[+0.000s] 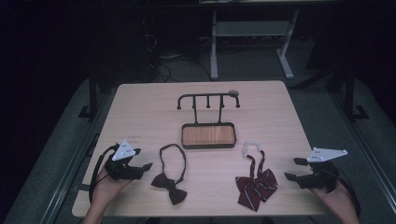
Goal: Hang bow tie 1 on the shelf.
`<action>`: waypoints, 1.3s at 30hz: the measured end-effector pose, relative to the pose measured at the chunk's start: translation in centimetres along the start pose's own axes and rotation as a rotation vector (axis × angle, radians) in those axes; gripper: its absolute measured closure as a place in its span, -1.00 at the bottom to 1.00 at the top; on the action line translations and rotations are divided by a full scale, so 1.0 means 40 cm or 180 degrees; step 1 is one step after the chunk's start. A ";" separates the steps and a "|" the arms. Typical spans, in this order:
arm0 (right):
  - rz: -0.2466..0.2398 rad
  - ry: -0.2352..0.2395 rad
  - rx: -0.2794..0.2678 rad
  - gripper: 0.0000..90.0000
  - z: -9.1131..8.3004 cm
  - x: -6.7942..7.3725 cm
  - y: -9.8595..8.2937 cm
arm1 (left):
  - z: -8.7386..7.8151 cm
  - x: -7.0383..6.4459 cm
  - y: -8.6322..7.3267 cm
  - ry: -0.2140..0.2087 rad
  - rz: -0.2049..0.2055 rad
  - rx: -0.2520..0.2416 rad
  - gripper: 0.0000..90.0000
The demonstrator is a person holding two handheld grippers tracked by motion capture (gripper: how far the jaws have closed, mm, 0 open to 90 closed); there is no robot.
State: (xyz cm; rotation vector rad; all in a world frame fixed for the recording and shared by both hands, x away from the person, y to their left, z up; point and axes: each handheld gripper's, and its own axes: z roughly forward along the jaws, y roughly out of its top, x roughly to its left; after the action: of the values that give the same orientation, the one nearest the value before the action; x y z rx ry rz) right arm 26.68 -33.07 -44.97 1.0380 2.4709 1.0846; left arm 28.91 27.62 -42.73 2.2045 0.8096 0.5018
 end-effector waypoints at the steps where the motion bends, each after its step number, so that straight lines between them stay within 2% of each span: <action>1: 0.0000 0.0000 0.0000 -0.41 0.000 0.000 0.000 | -0.001 0.000 0.001 0.0004 0.0027 -0.0006 -0.39; 4: -0.0006 -0.0003 -0.0004 -0.41 -0.002 0.004 0.003 | 0.001 -0.004 0.000 -0.0019 0.0017 0.0003 -0.39; 10: -0.0016 -0.0003 0.0019 -0.41 -0.004 0.013 0.017 | 0.003 -0.007 0.001 -0.0032 0.0082 0.0042 -0.39; 15: -0.0122 -0.0029 0.0077 -0.41 0.000 0.032 0.044 | -0.003 -0.008 0.001 -0.0029 0.0081 -0.0004 -0.39; 23: -0.0140 0.0011 0.0145 -0.40 0.008 0.044 0.082 | -0.006 -0.012 0.004 -0.0015 0.0108 -0.0024 -0.39; 29: -0.0262 0.0049 0.0261 -0.39 0.023 0.048 0.127 | -0.006 -0.016 0.007 -0.0004 0.0143 -0.0015 -0.39; 32: -0.0342 0.0085 0.0332 -0.28 0.036 0.054 0.165 | -0.003 -0.020 0.008 -0.0035 0.0155 -0.0017 -0.39; 33: -0.0342 0.0085 0.0332 -0.28 0.036 0.054 0.165 | -0.002 -0.022 0.009 -0.0040 0.0179 -0.0028 -0.39; 34: -0.0365 0.0107 0.0370 -0.21 0.040 0.054 0.174 | -0.001 -0.025 0.009 -0.0053 0.0148 -0.0037 -0.39; 38: -0.0452 0.0153 0.0585 -0.09 0.062 0.059 0.213 | -0.003 -0.027 0.012 -0.0067 0.0198 -0.0037 -0.38; 39: -0.0452 0.0153 0.0585 -0.09 0.062 0.059 0.213 | -0.003 -0.028 0.013 -0.0075 0.0205 -0.0039 -0.38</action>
State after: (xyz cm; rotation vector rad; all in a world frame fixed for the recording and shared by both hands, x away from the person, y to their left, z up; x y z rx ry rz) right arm 30.53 -26.10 -40.43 0.8770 2.6773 0.8631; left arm 28.25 26.64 -42.39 2.2270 0.7232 0.5100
